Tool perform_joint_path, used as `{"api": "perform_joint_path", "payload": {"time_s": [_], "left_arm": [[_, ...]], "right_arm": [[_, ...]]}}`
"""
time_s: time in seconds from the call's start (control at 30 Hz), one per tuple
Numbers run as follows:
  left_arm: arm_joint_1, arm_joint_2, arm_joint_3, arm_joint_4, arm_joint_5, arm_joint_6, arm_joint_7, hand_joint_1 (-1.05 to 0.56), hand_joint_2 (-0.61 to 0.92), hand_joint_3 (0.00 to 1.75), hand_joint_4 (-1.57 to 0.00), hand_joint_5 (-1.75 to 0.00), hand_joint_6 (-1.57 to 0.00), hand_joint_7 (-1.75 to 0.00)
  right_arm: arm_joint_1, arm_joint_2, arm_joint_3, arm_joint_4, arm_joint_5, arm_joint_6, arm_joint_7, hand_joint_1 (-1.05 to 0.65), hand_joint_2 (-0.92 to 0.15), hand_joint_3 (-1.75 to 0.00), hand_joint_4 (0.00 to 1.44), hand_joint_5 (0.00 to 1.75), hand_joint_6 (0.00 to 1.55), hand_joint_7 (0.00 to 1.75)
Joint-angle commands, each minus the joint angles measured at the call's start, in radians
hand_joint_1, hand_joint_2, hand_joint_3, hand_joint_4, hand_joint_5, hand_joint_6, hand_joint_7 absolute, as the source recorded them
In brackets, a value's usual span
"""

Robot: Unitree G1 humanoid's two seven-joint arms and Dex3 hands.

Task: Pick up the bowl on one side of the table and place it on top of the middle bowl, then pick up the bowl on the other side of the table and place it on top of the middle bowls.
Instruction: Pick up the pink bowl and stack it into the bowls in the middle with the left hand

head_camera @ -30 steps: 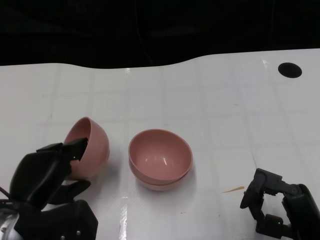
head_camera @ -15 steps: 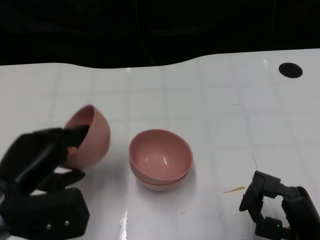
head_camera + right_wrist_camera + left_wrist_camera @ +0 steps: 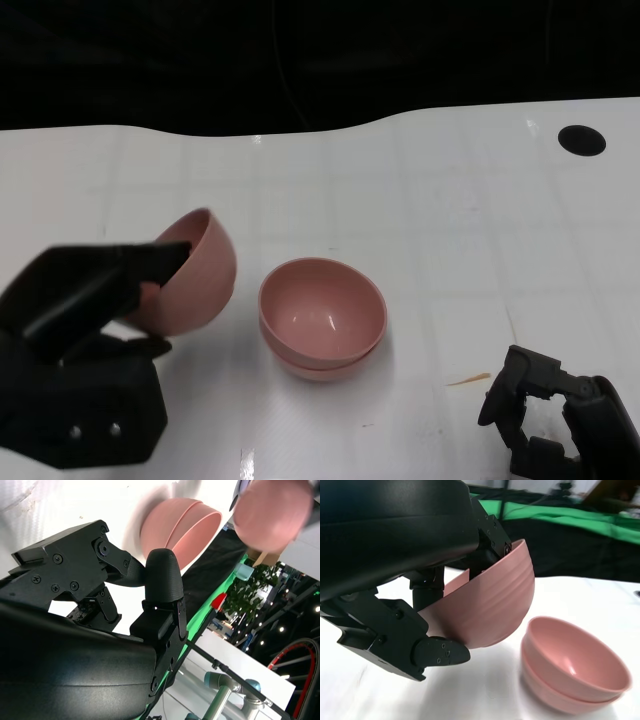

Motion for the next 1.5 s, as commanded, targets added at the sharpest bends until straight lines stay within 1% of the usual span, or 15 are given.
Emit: {"api": "perform_joint_path", "payload": {"time_s": [0.03,0.47,0.57,0.63,0.73,0.93,1.0,1.03,1.1,1.27,1.33,1.37,1.43,1.47,1.5], "left_arm": [[-0.035,0.027,0.016,-0.049,-0.016,0.019,-0.053,-0.01,0.57,0.91,-0.71,-1.75,-0.6,-1.75],[-0.157,0.048,-0.028,-0.11,0.033,0.017,-0.163,0.01,0.65,0.72,-0.67,-1.75,-0.55,-1.75],[-0.213,0.051,-0.063,-0.092,0.052,-0.017,-0.182,0.0,0.71,0.61,-0.66,-1.75,-0.59,-1.67],[-0.245,0.049,-0.09,-0.088,0.076,-0.023,-0.2,-0.02,0.79,0.42,-0.66,-1.75,-0.59,-1.67],[-0.29,0.048,-0.13,-0.077,0.107,-0.043,-0.23,-0.03,0.89,0.15,-0.72,-1.59,-0.71,-1.44],[-0.327,0.033,-0.169,-0.063,0.134,-0.066,-0.251,-0.05,0.92,0.07,-0.73,-1.55,-0.73,-1.39],[-0.354,0.011,-0.209,-0.045,0.143,-0.086,-0.262,-0.11,0.92,0.05,-0.84,-1.33,-0.88,-0.97],[-0.362,0.003,-0.224,-0.033,0.142,-0.097,-0.265,-0.1,0.92,0.05,-0.84,-1.32,-0.87,-0.99],[-0.371,-0.005,-0.239,-0.014,0.139,-0.107,-0.271,-0.07,0.92,0.05,-0.9,-1.11,-0.88,-0.91],[-0.387,-0.024,-0.281,0.01,0.169,-0.105,-0.295,-0.08,0.92,0.05,-1.11,-0.41,-1.09,-0.24],[-0.393,-0.039,-0.3,0.023,0.185,-0.102,-0.3,-0.12,0.92,0.09,-1.19,-0.3,-1.12,-0.12],[-0.396,-0.045,-0.306,0.027,0.19,-0.1,-0.305,-0.13,0.92,0.1,-1.2,-0.28,-1.13,-0.1],[-0.405,-0.058,-0.32,0.04,0.194,-0.106,-0.309,-0.15,0.92,0.14,-0.99,-0.88,-1.18,-0.11],[-0.408,-0.065,-0.326,0.046,0.192,-0.107,-0.312,-0.17,0.92,0.16,-0.94,-0.95,-1.16,-0.11],[-0.414,-0.072,-0.333,0.054,0.189,-0.106,-0.319,-0.19,0.92,0.22,-0.95,-0.86,-1.15,-0.09]], "right_arm": [[0.002,-0.009,0.0,0.002,0.014,-0.001,-0.001,-0.19,-0.64,-1.05,0.86,1.75,0.74,1.54],[0.001,-0.012,0.003,0.008,0.014,-0.006,-0.003,-0.19,-0.65,-1.05,0.86,1.75,0.74,1.53],[-0.001,-0.013,0.002,0.009,0.007,-0.001,-0.009,-0.2,-0.65,-1.05,0.87,1.75,0.74,1.53],[-0.004,-0.012,0.002,0.016,0.005,-0.005,-0.012,-0.2,-0.64,-1.05,0.87,1.75,0.74,1.53],[-0.011,-0.009,0.004,0.029,0.01,-0.012,-0.011,-0.2,-0.64,-1.06,0.87,1.75,0.74,1.53],[-0.015,-0.009,0.005,0.037,0.013,-0.016,-0.009,-0.19,-0.65,-1.06,0.87,1.75,0.74,1.54],[-0.016,-0.008,0.004,0.034,0.009,-0.011,-0.012,-0.19,-0.65,-1.06,0.87,1.75,0.74,1.53],[-0.016,-0.008,0.004,0.033,0.006,-0.009,-0.015,-0.18,-0.65,-1.06,0.87,1.75,0.74,1.54],[-0.017,-0.008,0.004,0.033,0.002,-0.008,-0.019,-0.18,-0.65,-1.06,0.87,1.75,0.74,1.54],[-0.016,-0.007,0.008,0.04,0.013,-0.006,-0.015,-0.19,-0.65,-1.06,0.87,1.75,0.74,1.54],[-0.016,-0.006,0.007,0.044,0.013,-0.006,-0.019,-0.19,-0.65,-1.06,0.87,1.75,0.73,1.55],[-0.016,-0.007,0.006,0.045,0.011,-0.004,-0.02,-0.19,-0.65,-1.05,0.87,1.75,0.73,1.55],[-0.015,-0.007,0.004,0.046,0.004,0.004,-0.026,-0.19,-0.65,-1.05,0.87,1.75,0.73,1.55],[-0.015,-0.007,0.004,0.046,0.002,0.008,-0.028,-0.19,-0.65,-1.05,0.87,1.75,0.73,1.56],[-0.015,-0.007,0.004,0.047,0.001,0.011,-0.031,-0.19,-0.64,-1.05,0.87,1.75,0.73,1.56]]}}
